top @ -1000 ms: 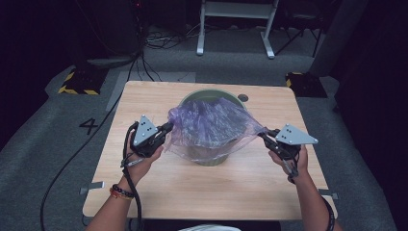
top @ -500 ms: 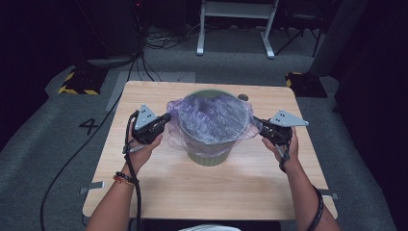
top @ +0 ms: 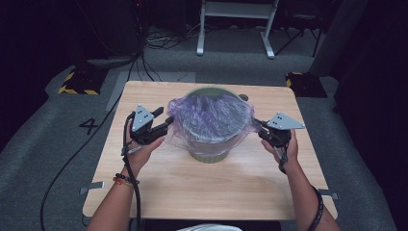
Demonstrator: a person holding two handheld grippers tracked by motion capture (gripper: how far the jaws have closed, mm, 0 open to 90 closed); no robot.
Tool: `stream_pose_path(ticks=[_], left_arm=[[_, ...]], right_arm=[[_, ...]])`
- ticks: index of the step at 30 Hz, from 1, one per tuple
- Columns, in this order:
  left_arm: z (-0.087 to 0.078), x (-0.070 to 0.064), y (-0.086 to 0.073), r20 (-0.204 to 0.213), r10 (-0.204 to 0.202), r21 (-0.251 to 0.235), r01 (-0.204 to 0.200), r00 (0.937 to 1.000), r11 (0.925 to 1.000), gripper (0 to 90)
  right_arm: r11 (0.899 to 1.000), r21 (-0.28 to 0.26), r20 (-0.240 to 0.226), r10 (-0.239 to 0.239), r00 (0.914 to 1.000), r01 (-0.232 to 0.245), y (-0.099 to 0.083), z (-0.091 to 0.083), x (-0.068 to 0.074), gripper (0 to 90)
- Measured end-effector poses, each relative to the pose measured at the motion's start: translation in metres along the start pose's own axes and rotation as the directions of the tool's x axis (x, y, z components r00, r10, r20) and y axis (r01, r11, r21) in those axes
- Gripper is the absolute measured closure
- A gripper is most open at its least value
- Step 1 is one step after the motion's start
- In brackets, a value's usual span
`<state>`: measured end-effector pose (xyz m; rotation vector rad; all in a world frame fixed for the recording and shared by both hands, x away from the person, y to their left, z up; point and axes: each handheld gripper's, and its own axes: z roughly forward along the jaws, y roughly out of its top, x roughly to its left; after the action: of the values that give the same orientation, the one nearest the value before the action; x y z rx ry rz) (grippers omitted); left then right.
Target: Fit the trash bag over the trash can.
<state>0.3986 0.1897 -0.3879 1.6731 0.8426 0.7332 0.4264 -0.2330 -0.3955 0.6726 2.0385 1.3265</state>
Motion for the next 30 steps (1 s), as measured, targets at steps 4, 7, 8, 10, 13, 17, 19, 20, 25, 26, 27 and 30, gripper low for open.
stream_pose_path(ticks=[4, 7, 8, 10, 13, 17, 19, 20, 25, 26, 27, 30], left_arm=[[-0.018, -0.006, -0.002, 0.042, 0.045, 0.013, -0.046, 0.9981, 0.9989, 24.6], [-0.03, -0.014, -0.001, 0.093, 0.084, 0.026, -0.087, 0.9921, 0.9959, 18.3], [-0.033, -0.015, 0.0, 0.103, 0.096, 0.027, -0.099, 0.9901, 0.9947, 17.6], [-0.042, -0.019, 0.002, 0.115, 0.109, 0.02, -0.112, 0.9874, 0.9935, 17.5], [-0.053, -0.024, 0.004, 0.15, 0.11, -0.001, -0.112, 0.9825, 0.9937, 17.0], [-0.06, -0.043, 0.011, 0.205, 0.172, -0.007, -0.174, 0.9635, 0.9847, 16.0], [-0.06, -0.052, 0.013, 0.226, 0.198, -0.009, -0.201, 0.9539, 0.9796, 15.9], [-0.058, -0.055, 0.014, 0.234, 0.213, -0.005, -0.218, 0.9485, 0.9759, 15.9], [-0.041, -0.061, 0.017, 0.208, 0.274, 0.058, -0.291, 0.939, 0.9549, 17.5], [-0.038, -0.061, 0.017, 0.204, 0.271, 0.065, -0.29, 0.9406, 0.9549, 18.5], [-0.034, -0.059, 0.018, 0.177, 0.277, 0.077, -0.294, 0.9444, 0.9527, 21.0], [-0.025, -0.053, 0.019, 0.154, 0.305, 0.092, -0.321, 0.9398, 0.9426, 40.2]], right_arm=[[1.0, -0.001, -0.002, -0.002, 1.0, 0.002, 0.001, -0.007, 0.0, 89.1], [1.0, 0.002, -0.001, -0.011, 0.9999, 0.011, 0.001, -0.011, 0.001, 89.1], [1.0, 0.004, -0.002, -0.012, 0.9999, 0.012, 0.002, -0.012, 0.002, 89.1], [1.0, 0.006, -0.001, -0.018, 0.9998, 0.018, 0.003, -0.013, 0.003, 89.0], [1.0, 0.003, -0.002, -0.024, 0.9997, 0.024, 0.005, -0.013, 0.004, 89.0], [0.999, 0.008, -0.002, -0.031, 0.9995, 0.031, 0.008, -0.012, 0.004, 89.0], [1.0, 0.004, -0.002, -0.03, 0.9996, 0.03, 0.008, -0.012, 0.004, 88.9], [1.0, 0.003, -0.001, -0.029, 0.9996, 0.029, 0.008, -0.012, 0.004, 88.8], [1.0, 0.008, -0.006, -0.03, 0.9995, 0.03, 0.009, -0.012, 0.005, 87.6], [0.999, 0.008, -0.007, -0.031, 0.9995, 0.031, 0.009, -0.012, 0.005, 87.4], [0.999, 0.007, -0.007, -0.032, 0.9995, 0.032, 0.009, -0.012, 0.005, 87.2], [0.999, 0.0, -0.008, -0.033, 0.9994, 0.033, 0.011, -0.013, 0.004, 87.1]])
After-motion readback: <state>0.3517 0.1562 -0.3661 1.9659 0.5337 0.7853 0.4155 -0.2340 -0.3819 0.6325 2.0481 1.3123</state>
